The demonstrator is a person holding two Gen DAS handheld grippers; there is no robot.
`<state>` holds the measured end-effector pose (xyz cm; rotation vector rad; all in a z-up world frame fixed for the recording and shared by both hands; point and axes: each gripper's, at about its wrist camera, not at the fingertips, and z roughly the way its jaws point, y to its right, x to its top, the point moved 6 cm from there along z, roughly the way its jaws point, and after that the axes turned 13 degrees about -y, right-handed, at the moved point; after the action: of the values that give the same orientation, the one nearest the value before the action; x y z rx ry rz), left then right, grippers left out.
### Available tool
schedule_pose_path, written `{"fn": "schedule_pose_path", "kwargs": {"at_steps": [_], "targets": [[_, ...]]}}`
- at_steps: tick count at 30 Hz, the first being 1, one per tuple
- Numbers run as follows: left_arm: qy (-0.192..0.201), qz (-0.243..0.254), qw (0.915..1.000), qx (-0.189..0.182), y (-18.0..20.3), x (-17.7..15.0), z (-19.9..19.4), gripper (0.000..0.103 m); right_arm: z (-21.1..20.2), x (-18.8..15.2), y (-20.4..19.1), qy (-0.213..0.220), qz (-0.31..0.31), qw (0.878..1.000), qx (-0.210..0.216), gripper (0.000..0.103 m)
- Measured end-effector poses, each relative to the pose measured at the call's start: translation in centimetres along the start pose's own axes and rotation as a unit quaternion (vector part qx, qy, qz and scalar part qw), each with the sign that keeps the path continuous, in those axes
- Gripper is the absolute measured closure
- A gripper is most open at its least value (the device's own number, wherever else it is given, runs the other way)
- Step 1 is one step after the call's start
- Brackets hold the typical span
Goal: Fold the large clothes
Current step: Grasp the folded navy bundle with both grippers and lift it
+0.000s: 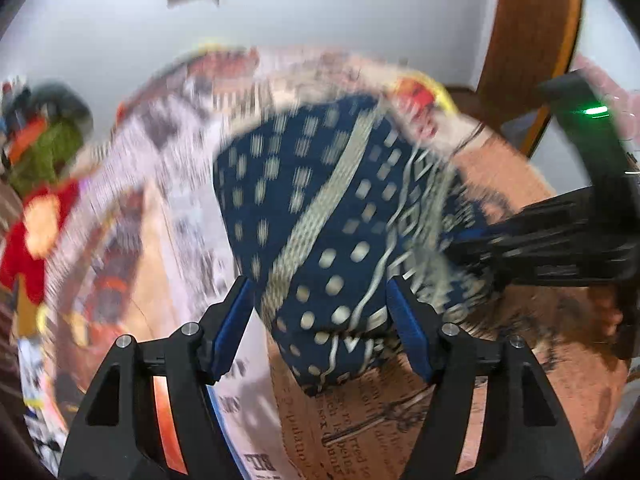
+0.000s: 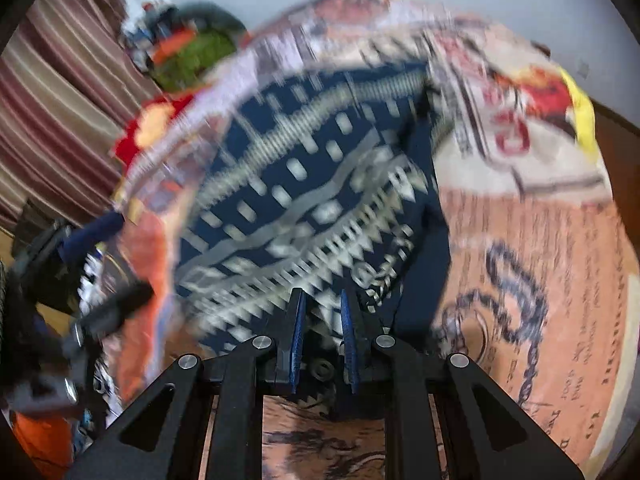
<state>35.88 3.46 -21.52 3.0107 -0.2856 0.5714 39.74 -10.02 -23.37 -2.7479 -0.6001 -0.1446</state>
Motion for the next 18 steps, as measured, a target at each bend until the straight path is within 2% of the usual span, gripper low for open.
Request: {"fn": "schedule_pose_path", "kwargs": {"at_steps": [3, 8, 13, 15, 18], "targets": [[-0.006, -0.02, 0.9996, -0.021, -0.2, -0.9, 1.7, 0.034, 0.8, -1.0, 0.7, 0.001, -0.009, 1.0, 0.002, 0.089], [-0.018, -0.029, 0.9985, -0.043, -0.4, -1.8, 1.8, 0.031, 0.1, -2.3, 1.2, 0.006, -0.026, 0.999, -0.029, 0.089], [-0.019, -0.01, 0.9997, -0.014, -0.4, -3.0, 0.8, 0.031, -1.5, -3.1, 0.7, 0.02, -0.045, 0.997, -0.059, 0.089], [-0.008, -0.011, 0.9999, 0.001, -0.9, -2.9, 0.0, 0.031, -2.4, -3.4, 0.3, 0.03, -0.054, 0.996, -0.068, 0.089], [0.015, -0.026, 0.9995, 0.003, -1.9, -2.4, -1.6, 0.031, -3.7, -3.4, 0.0, 0.044, -0.06, 0.995, -0.073, 0.089]]}}
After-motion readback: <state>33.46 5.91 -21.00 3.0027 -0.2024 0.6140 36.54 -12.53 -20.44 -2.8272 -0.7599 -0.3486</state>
